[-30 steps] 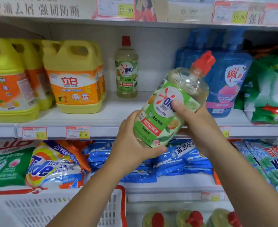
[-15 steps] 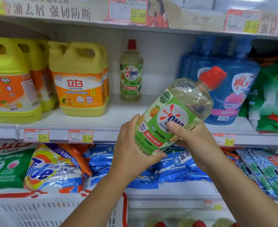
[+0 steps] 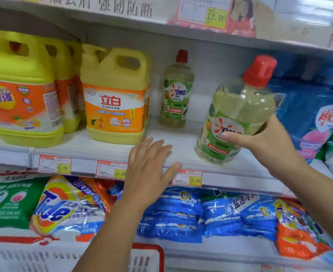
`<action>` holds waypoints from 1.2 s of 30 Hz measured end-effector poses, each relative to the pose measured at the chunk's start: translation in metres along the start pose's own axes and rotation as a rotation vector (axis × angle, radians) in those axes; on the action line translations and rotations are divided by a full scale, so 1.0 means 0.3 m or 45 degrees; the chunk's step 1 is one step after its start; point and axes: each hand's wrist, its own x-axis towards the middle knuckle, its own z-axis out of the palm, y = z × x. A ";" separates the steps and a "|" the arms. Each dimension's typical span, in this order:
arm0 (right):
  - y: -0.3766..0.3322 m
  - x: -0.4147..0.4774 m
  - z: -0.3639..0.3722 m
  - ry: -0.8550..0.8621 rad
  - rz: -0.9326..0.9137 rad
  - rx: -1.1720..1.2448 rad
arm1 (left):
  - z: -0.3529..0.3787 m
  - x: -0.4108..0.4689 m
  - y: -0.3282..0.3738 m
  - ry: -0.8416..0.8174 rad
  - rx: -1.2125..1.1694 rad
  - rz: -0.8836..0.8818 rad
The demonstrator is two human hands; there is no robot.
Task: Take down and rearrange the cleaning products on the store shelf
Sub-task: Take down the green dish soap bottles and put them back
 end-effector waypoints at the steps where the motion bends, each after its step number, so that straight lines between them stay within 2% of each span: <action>1: 0.011 0.023 0.004 -0.002 0.040 -0.011 | 0.008 0.002 -0.001 0.028 0.030 0.000; 5: 0.038 0.120 0.029 -0.038 0.196 -0.010 | 0.036 0.005 -0.007 0.143 0.117 0.023; 9: 0.086 0.182 0.064 -0.038 0.240 0.075 | 0.041 0.008 -0.004 0.177 0.114 0.036; 13: 0.172 0.163 0.132 0.083 0.184 0.072 | 0.038 0.003 0.002 0.168 0.127 0.031; 20: 0.211 0.306 0.190 -0.058 0.233 -0.007 | -0.040 0.099 -0.025 0.152 0.226 -0.008; 28: 0.334 0.486 0.261 -0.025 0.311 0.029 | -0.009 0.101 -0.060 0.241 0.245 0.076; 36: 0.419 0.528 0.282 -0.051 0.248 0.082 | -0.008 0.100 -0.063 0.256 0.257 0.122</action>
